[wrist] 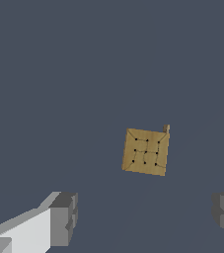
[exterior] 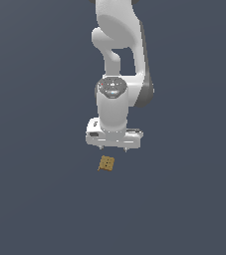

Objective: Pick up the object and move it to a goal position.

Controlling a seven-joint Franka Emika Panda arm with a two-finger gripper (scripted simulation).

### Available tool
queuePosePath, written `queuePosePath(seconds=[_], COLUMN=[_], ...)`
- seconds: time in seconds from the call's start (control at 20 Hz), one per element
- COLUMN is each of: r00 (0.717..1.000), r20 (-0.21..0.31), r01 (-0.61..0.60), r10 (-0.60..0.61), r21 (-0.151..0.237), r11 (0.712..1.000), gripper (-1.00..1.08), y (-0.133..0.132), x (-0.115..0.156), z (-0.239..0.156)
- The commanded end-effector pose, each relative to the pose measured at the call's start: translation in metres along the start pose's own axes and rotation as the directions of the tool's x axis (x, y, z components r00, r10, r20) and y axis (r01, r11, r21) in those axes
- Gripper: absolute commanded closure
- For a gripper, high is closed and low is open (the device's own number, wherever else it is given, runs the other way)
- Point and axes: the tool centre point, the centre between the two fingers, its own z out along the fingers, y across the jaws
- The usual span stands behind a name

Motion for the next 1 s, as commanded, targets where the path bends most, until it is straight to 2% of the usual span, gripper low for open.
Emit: queuePosePath(seconds=[0.0, 0.45, 0.95], r00=[0.999, 0.993, 0.991], r20=[0.010, 0.032, 0.036], r01=[-0.033, -0.113, -0.125], r10=[0.033, 0.113, 0.126], r21=[-0.004, -0.016, -0.019], r11=[0.999, 0.993, 0.992], gripper=[-0.92, -0.92, -0.92], y=[0.008, 0.029, 0.032], x=[0.005, 0.016, 0.016], z=[0.020, 0.069, 0.081])
